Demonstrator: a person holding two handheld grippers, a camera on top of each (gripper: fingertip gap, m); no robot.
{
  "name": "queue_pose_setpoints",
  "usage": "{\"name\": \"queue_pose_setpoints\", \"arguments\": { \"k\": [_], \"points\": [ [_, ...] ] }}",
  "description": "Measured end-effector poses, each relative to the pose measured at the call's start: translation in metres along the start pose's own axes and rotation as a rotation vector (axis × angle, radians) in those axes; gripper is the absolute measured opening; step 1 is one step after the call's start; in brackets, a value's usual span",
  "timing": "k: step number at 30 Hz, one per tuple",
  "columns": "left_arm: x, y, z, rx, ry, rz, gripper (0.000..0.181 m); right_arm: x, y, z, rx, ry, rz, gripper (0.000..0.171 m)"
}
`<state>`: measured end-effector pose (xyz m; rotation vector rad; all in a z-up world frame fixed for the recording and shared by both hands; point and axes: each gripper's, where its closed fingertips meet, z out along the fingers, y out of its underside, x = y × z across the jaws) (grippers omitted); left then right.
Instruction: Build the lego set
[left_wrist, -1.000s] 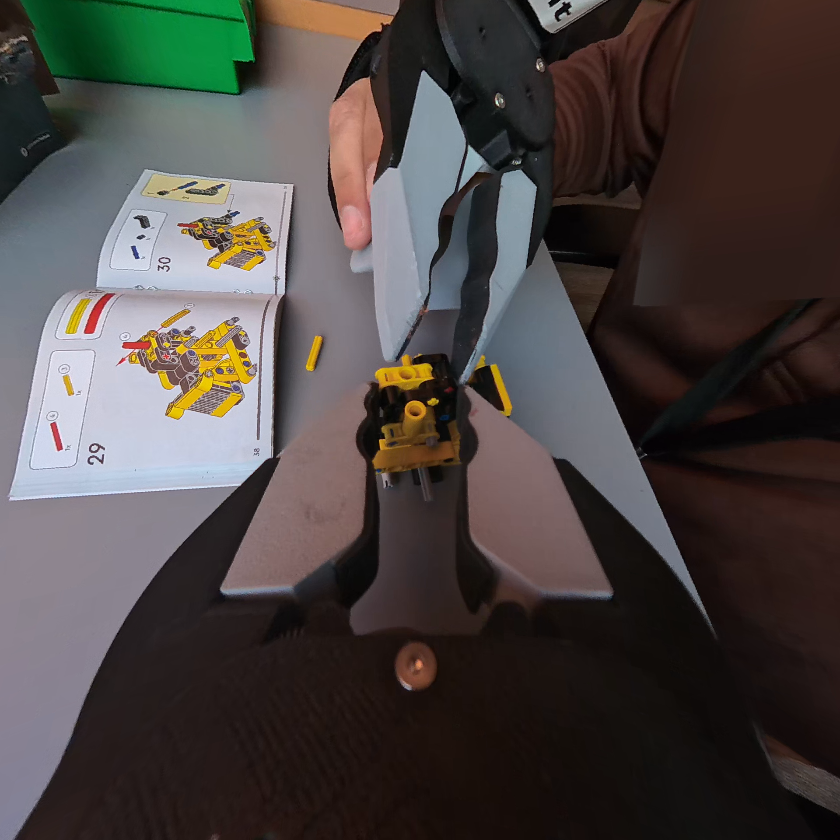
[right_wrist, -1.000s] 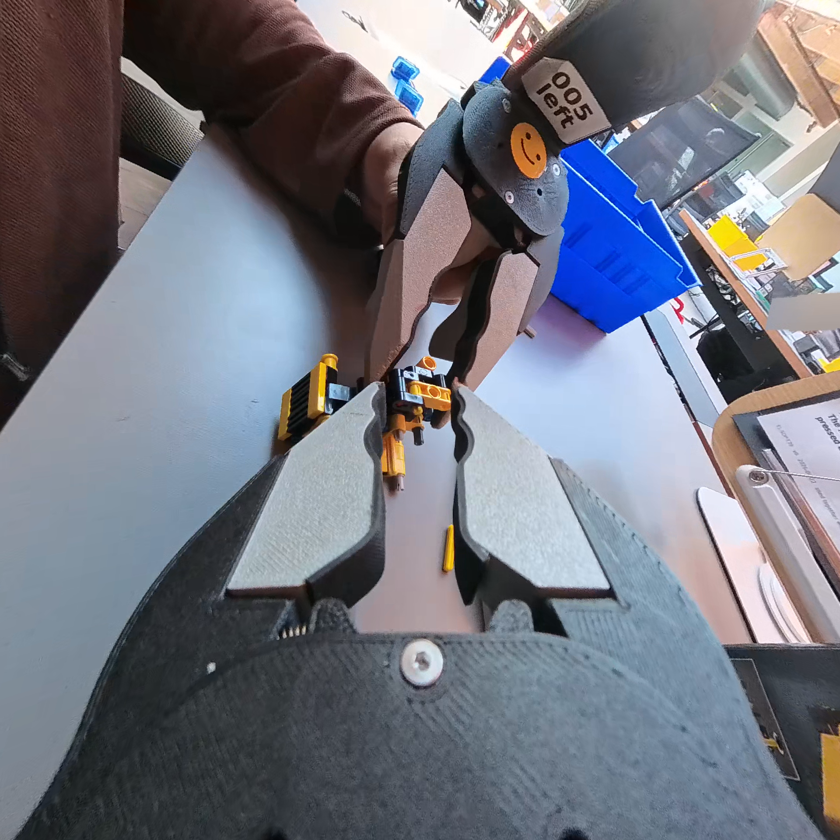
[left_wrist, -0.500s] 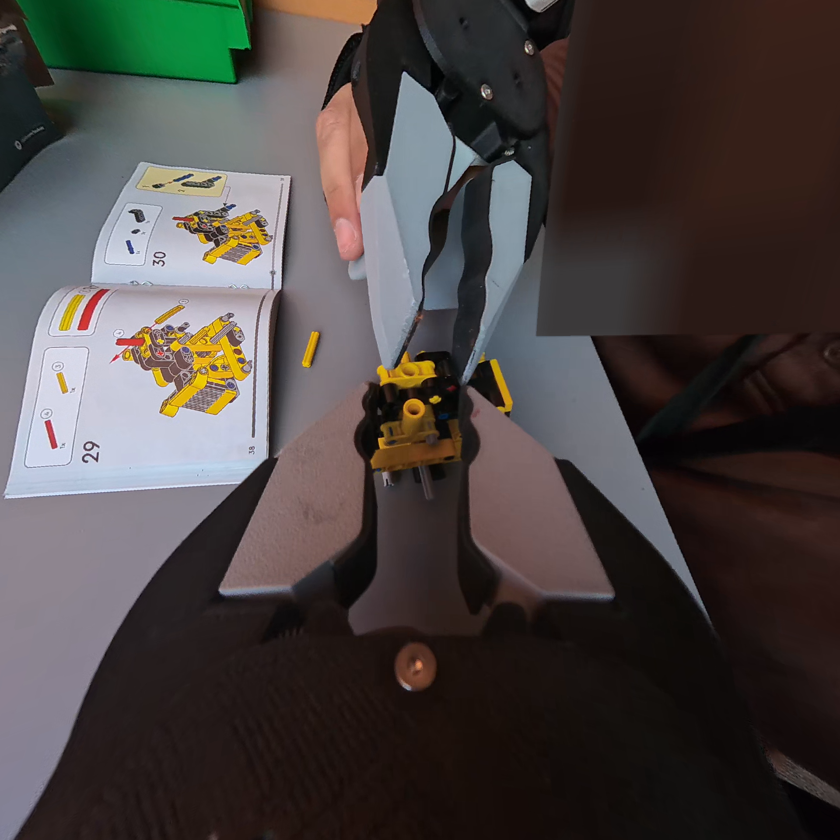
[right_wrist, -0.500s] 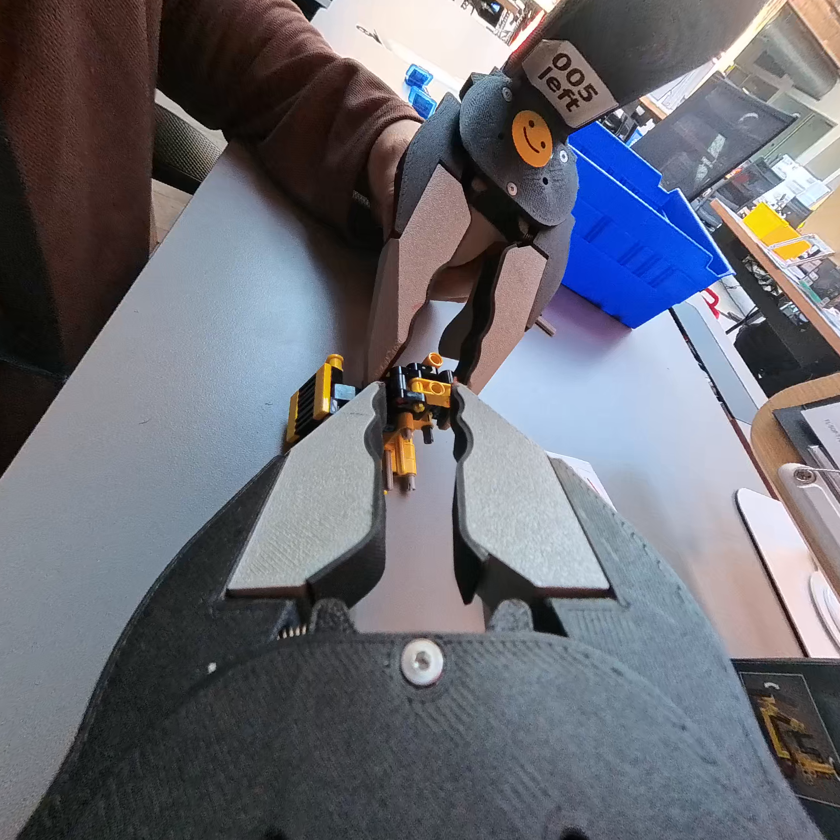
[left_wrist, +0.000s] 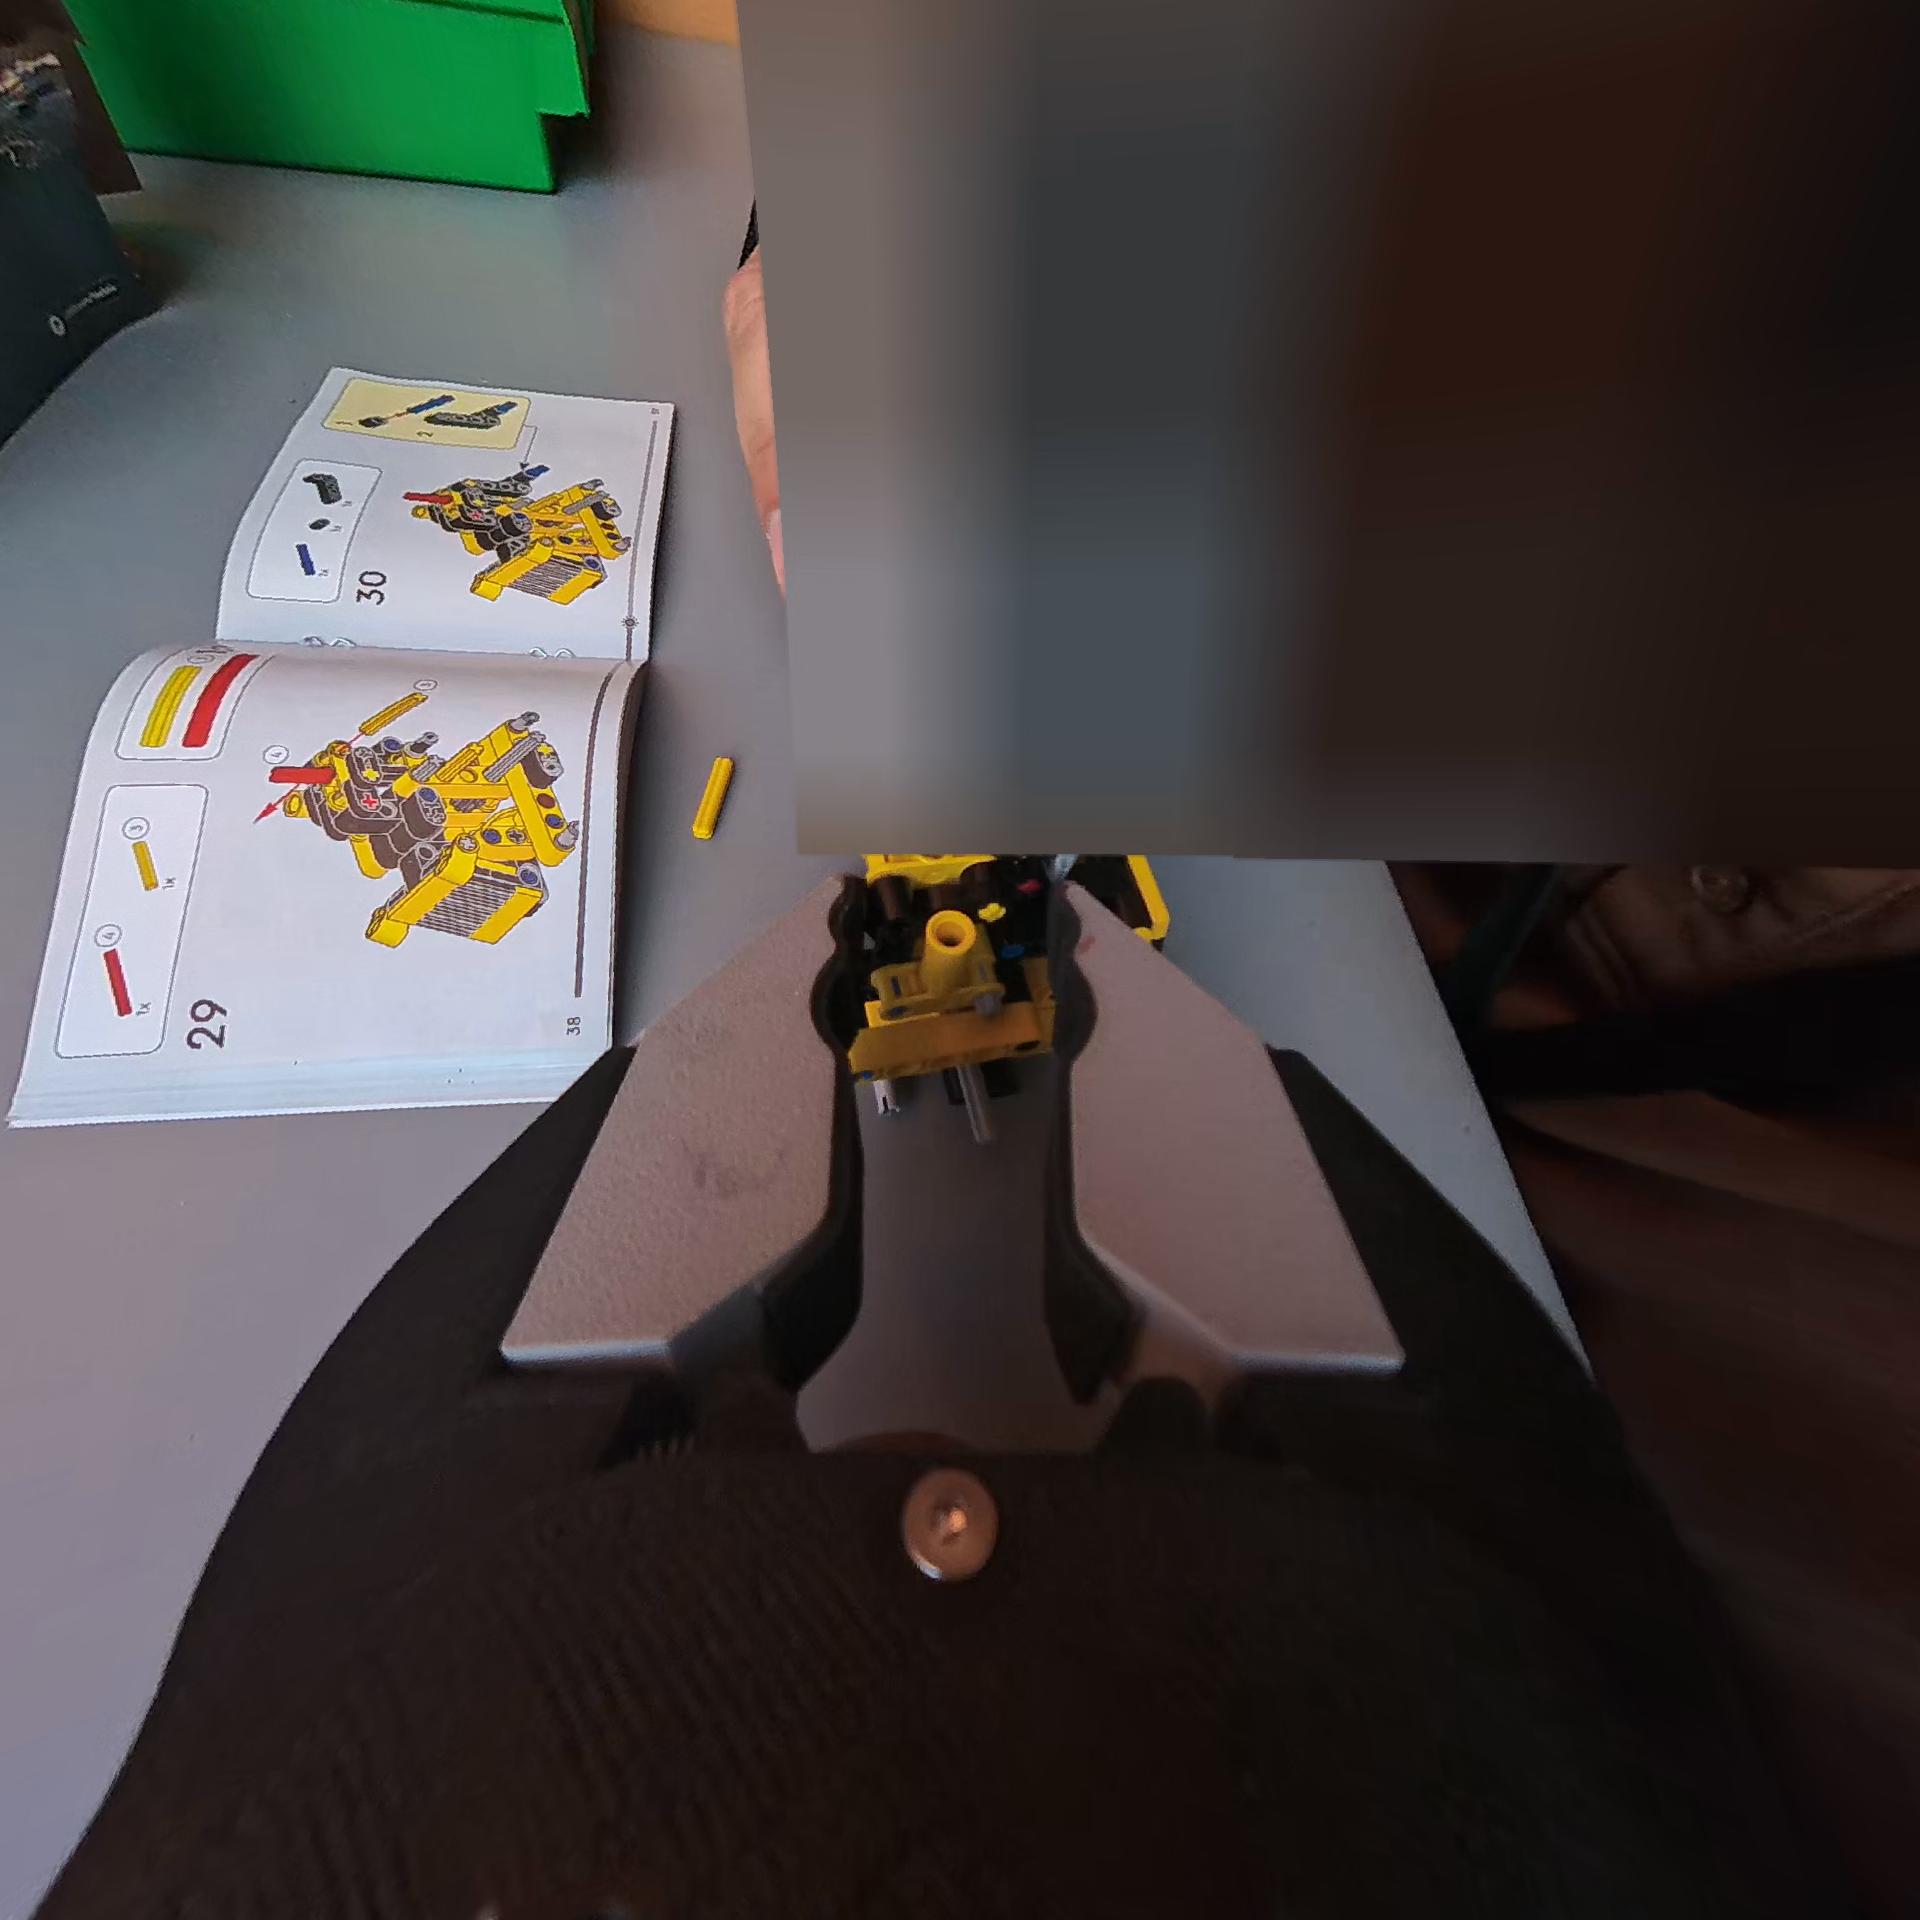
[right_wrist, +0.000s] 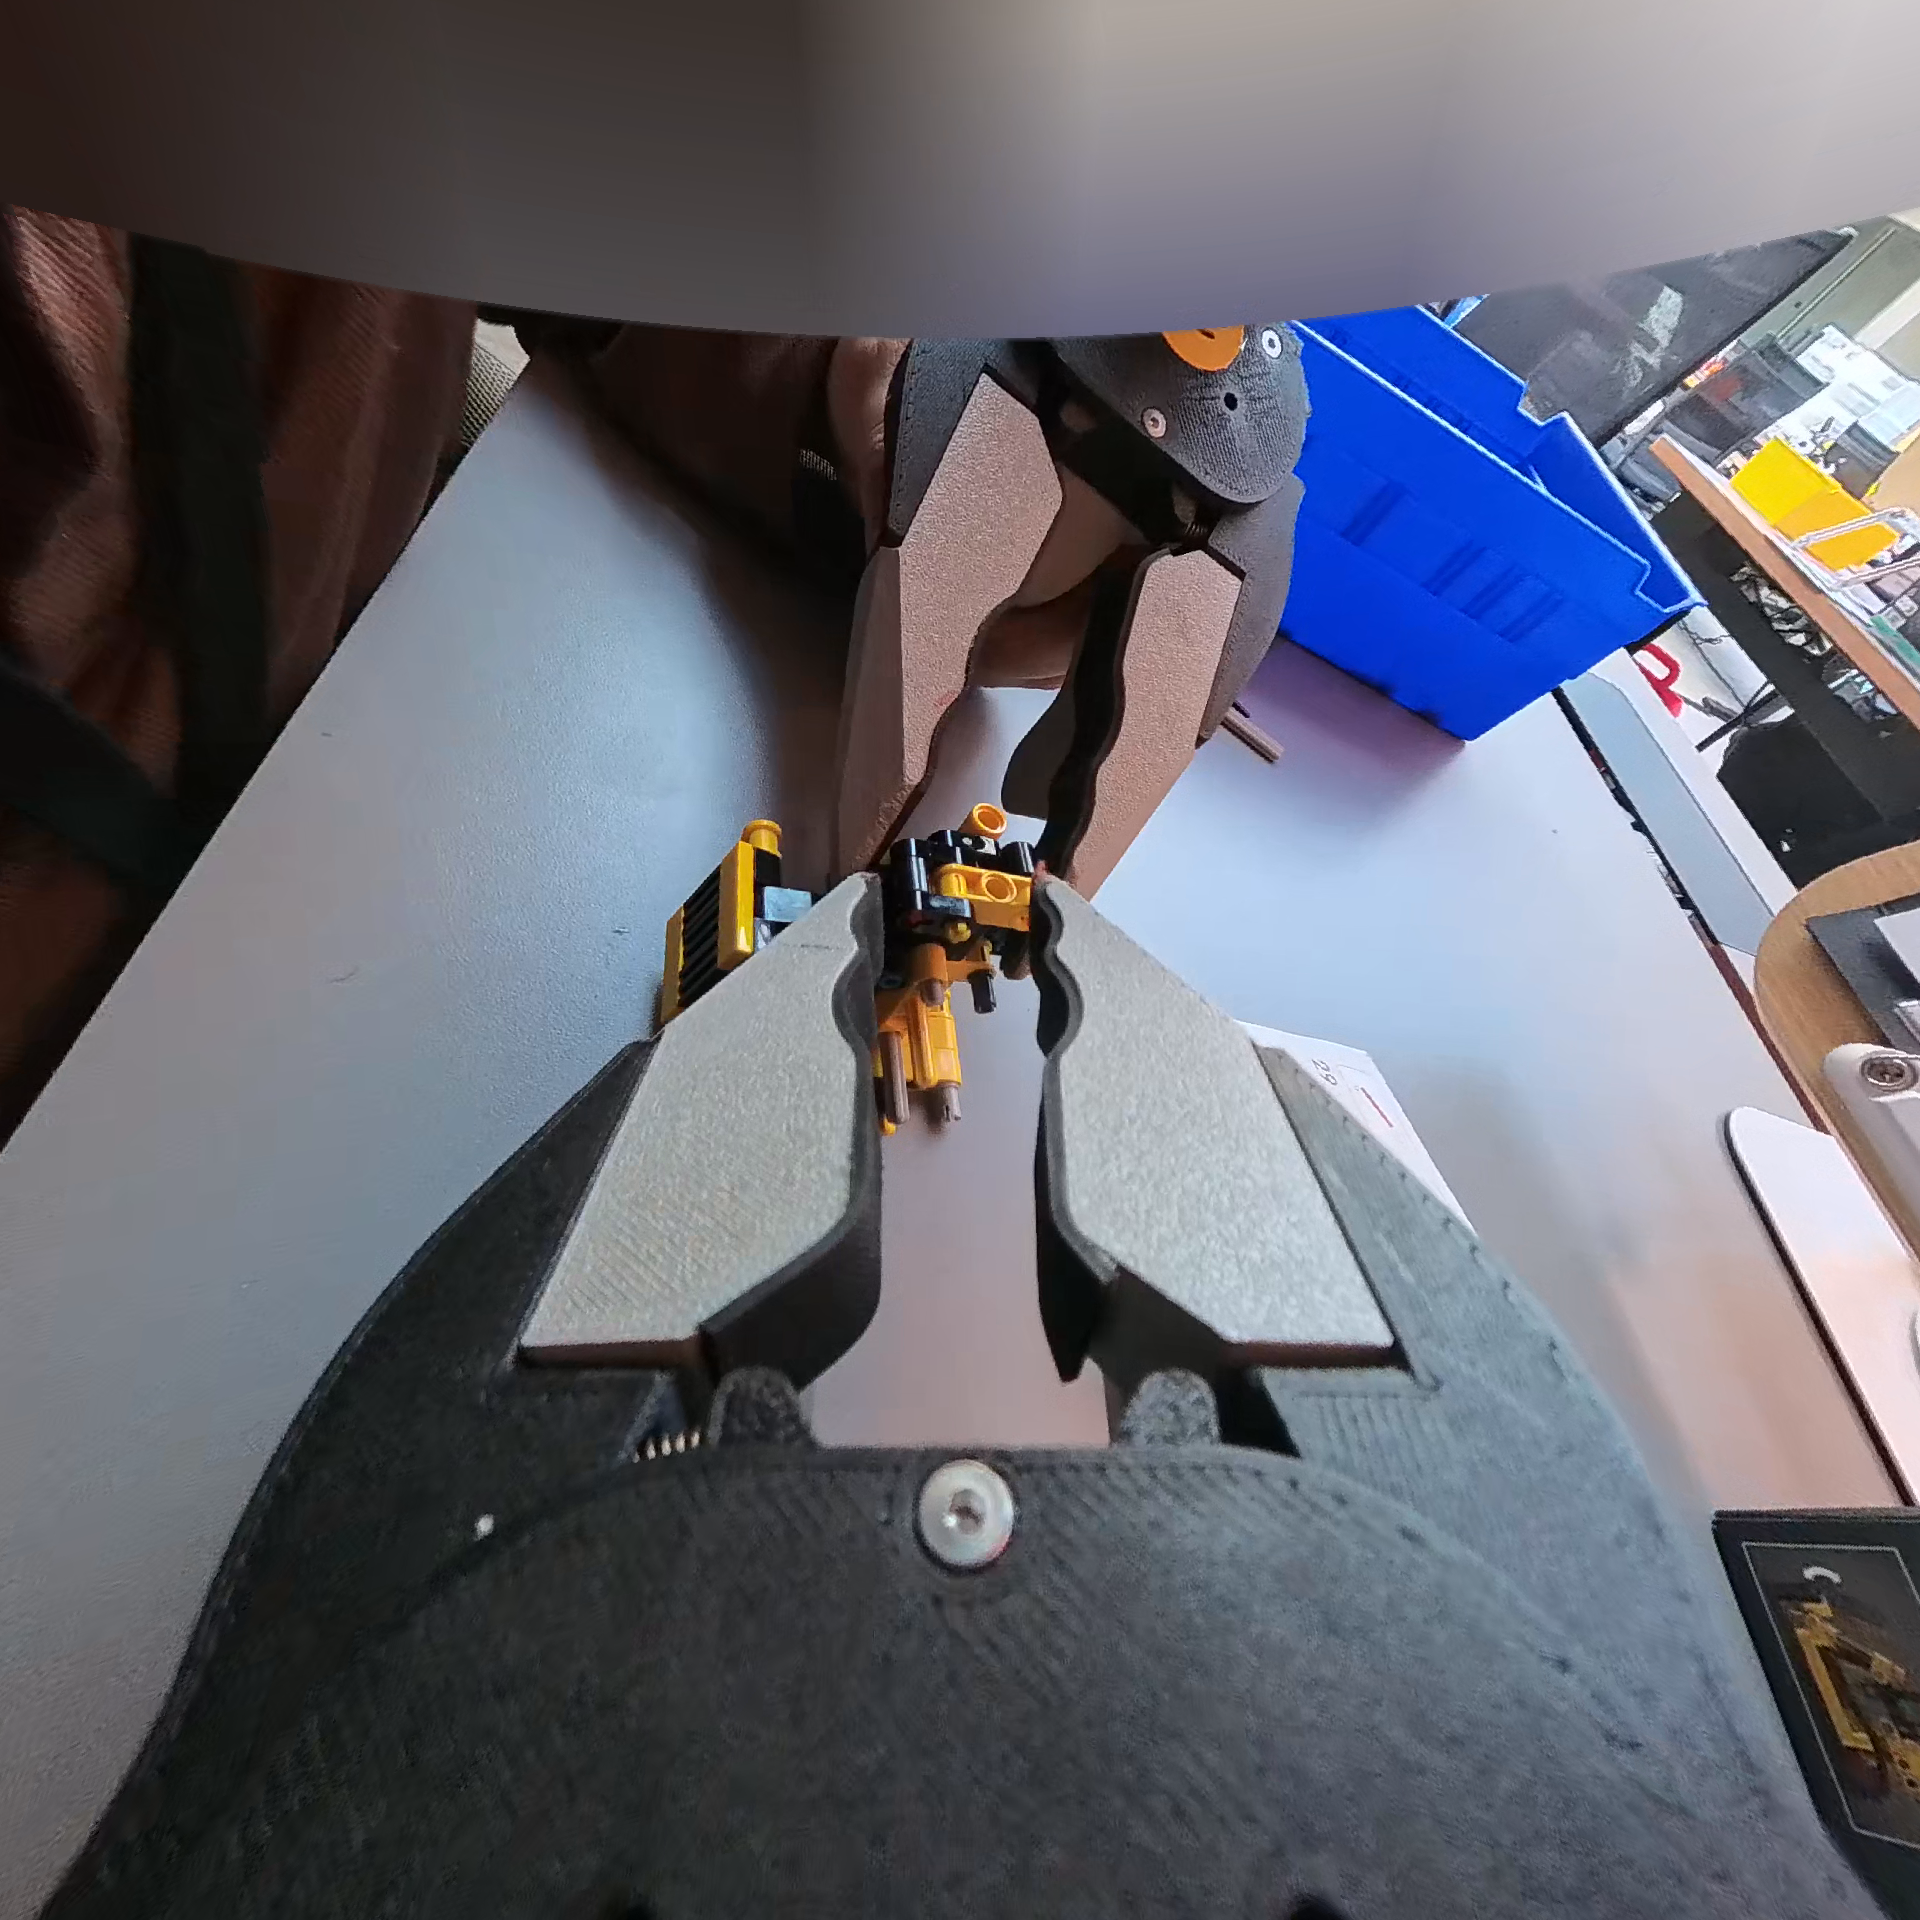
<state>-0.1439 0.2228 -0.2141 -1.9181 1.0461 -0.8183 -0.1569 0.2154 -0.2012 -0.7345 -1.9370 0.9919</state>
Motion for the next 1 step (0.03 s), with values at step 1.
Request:
{"name": "queue_pose_setpoints", "arguments": {
  "k": [1],
  "points": [
    [0.0000,0.0001,0.0000,0.000,0.001,-0.001,0.032,0.0000,0.0000,0.0000,0.000,0.000,0.000,0.024]
  ]
}}
